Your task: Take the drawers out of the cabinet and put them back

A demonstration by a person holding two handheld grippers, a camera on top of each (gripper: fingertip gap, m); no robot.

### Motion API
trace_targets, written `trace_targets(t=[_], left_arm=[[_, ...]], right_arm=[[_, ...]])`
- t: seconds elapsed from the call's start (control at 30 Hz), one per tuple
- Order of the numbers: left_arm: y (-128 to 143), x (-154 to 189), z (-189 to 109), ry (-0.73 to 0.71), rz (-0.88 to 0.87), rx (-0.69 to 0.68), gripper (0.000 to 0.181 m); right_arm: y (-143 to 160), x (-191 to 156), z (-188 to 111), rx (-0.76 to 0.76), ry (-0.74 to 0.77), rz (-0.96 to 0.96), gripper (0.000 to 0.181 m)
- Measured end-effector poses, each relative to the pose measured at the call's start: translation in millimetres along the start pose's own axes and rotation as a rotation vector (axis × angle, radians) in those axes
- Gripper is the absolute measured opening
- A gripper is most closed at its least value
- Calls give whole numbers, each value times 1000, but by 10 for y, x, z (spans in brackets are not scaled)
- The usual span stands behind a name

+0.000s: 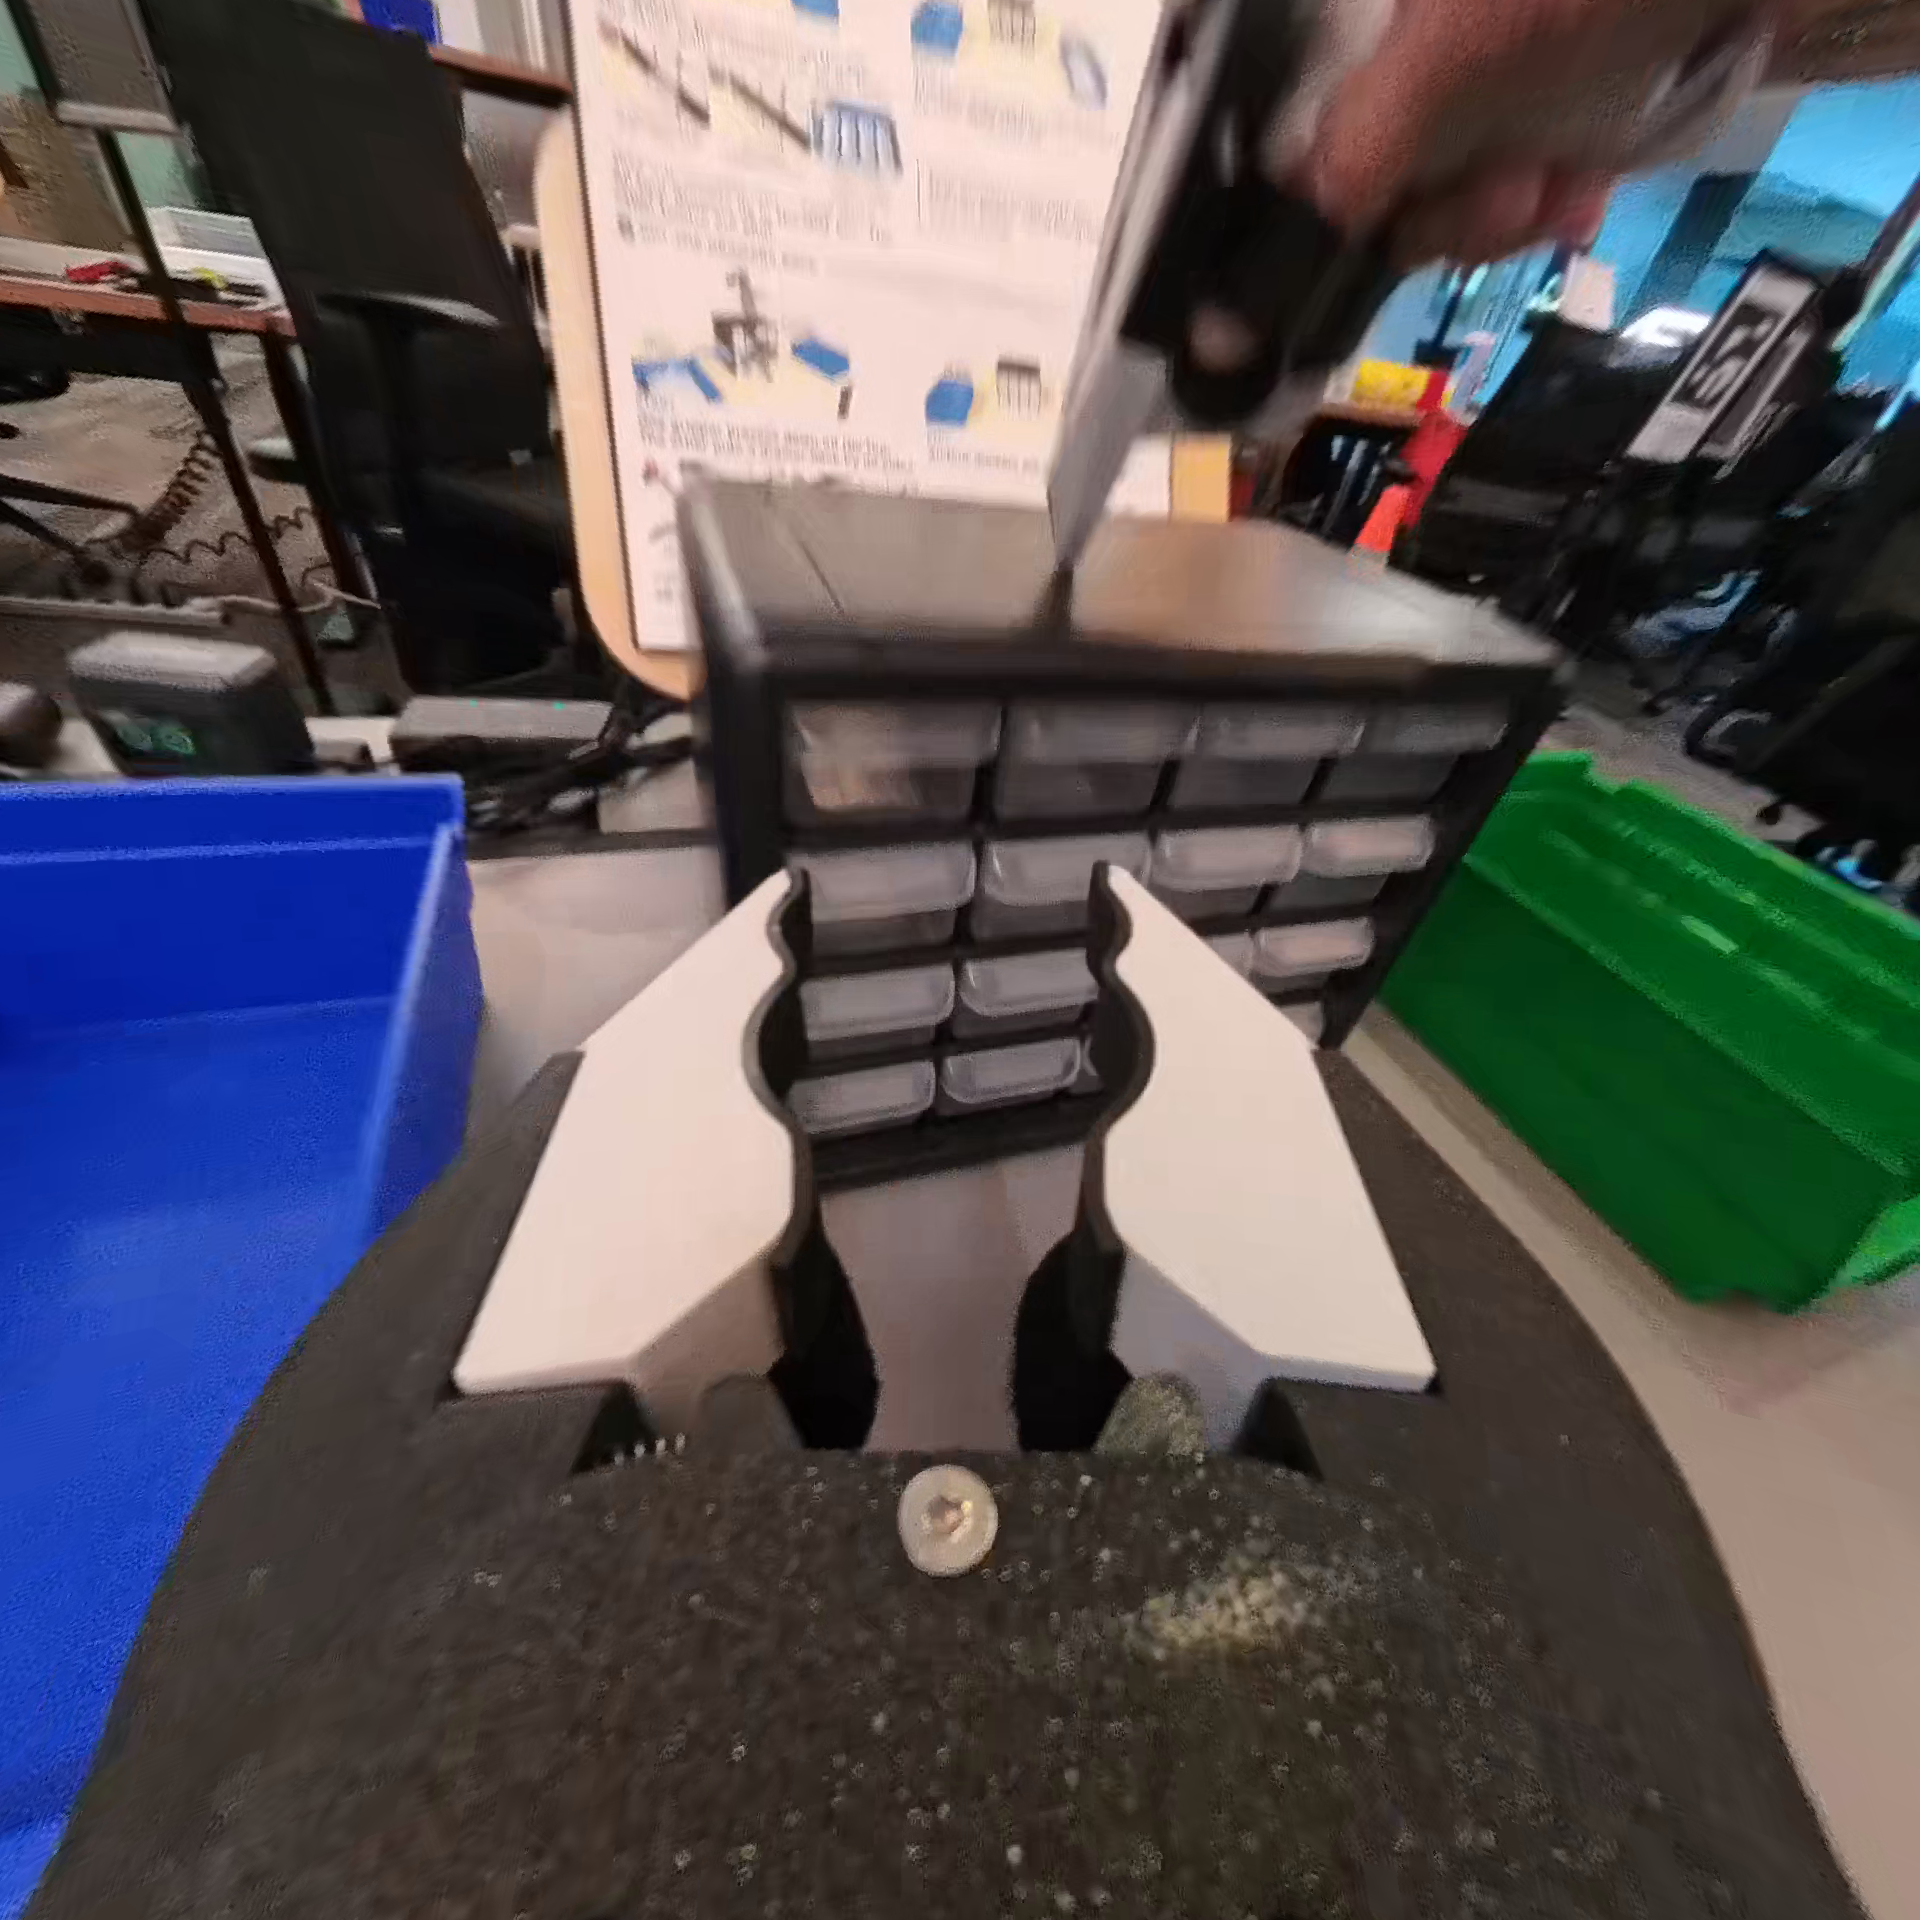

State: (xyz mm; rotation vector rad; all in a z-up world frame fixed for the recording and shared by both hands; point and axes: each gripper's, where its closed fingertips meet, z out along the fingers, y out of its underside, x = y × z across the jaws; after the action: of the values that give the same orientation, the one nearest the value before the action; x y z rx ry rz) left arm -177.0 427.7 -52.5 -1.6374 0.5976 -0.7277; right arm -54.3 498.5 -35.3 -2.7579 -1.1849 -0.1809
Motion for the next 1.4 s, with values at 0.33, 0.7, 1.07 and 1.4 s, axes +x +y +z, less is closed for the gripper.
trace_targets(t=[0.33,0.7,1.07,1.4], left_arm=[[-198,-336,-773,9,160,6,57],[926,-708,-1799,-73,101,-229,61],[1234,-727,-1553,-1,82,-373,51],[1326,-687,-1504,-15,111,-400,76]], right_arm=[[-80,-739,-1247,981,266,37,0],[1425,-2372,432,1258,245,906,22],[1358,-2634,678,1165,56,774,28],[1382,-2611,652,1189,143,723,24]])
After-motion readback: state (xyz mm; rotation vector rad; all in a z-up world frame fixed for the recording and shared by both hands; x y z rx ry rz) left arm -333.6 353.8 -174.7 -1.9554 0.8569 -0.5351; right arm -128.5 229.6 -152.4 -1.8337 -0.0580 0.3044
